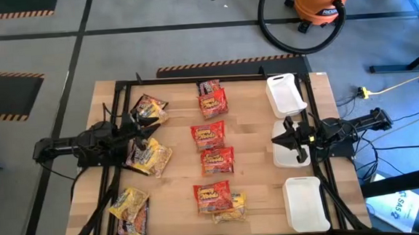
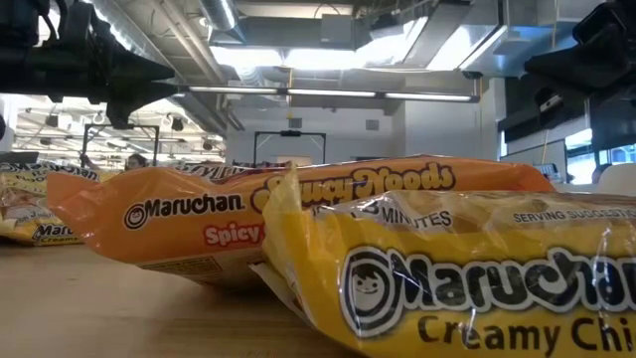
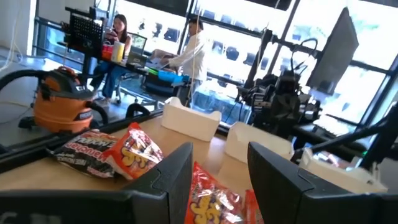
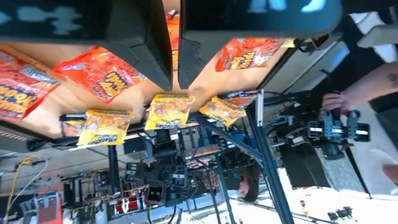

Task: Sort Maruchan noodles
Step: Put the orange noodle pack into the top white bin

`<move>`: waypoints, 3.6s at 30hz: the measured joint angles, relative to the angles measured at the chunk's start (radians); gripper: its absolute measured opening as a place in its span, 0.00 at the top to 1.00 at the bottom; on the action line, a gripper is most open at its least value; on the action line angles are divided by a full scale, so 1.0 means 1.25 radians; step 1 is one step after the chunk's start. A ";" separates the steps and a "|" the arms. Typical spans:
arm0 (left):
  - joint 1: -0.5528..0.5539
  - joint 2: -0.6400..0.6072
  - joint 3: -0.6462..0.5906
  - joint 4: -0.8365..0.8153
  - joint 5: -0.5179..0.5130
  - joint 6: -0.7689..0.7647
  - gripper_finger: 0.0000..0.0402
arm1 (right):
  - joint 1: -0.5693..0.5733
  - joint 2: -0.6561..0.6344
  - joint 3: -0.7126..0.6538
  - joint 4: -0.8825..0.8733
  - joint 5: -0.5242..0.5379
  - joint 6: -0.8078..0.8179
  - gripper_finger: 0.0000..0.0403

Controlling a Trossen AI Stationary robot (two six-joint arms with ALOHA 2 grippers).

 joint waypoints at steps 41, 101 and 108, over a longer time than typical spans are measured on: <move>0.004 0.310 0.000 0.317 -0.045 0.122 0.63 | -0.362 0.692 0.186 0.285 0.154 -0.034 0.98; 0.181 0.472 0.117 0.497 0.173 0.295 0.63 | -0.474 1.531 0.964 -0.137 -0.314 -0.079 0.24; 0.181 0.472 0.117 0.496 0.174 0.282 0.63 | -0.474 1.579 0.964 -0.103 -0.379 -0.069 0.24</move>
